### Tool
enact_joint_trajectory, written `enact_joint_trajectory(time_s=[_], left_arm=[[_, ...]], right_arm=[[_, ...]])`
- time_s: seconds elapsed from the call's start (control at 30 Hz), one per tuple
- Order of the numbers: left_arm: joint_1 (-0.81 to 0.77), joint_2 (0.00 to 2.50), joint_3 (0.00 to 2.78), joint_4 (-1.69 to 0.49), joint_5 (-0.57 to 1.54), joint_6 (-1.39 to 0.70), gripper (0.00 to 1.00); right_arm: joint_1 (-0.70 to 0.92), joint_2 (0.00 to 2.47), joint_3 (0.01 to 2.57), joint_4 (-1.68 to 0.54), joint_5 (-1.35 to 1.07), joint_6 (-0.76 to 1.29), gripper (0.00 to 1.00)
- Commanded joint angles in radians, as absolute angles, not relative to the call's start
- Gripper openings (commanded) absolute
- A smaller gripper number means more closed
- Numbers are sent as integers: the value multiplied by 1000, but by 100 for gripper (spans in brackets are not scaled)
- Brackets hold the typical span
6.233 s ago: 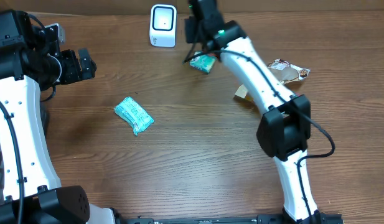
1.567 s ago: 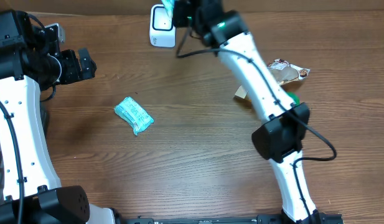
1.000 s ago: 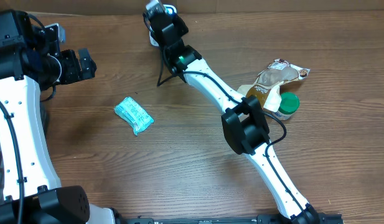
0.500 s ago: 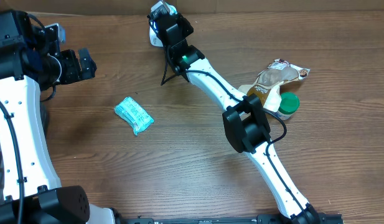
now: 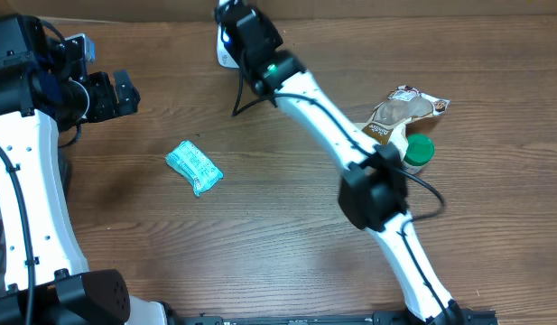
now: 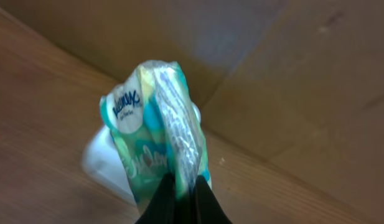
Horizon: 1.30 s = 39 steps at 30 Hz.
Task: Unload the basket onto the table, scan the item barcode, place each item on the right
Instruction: 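Carry the Kleenex pack right and drop it on the table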
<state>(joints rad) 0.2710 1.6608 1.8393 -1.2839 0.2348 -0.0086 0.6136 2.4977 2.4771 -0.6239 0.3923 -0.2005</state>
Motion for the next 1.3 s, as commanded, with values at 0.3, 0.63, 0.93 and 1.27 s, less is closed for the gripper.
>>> enact_joint_trajectory(time_s=[0.3,0.63,0.93,1.27], left_arm=[[274,1664,1861,-1282,233,-25,100],[274,1664,1861,-1282,233,-25,100],[274,1664,1861,-1282,233,-25,100],[274,1664,1861,-1282,233,-25,100]], right_arm=[[579,2111,2485,-1422,-13,390,4],[518,2153,2232,-1639,124,548,4],[415,2153,1940,-1631,149,562,9],[344,2153,1982,-1620,-66,387,52]])
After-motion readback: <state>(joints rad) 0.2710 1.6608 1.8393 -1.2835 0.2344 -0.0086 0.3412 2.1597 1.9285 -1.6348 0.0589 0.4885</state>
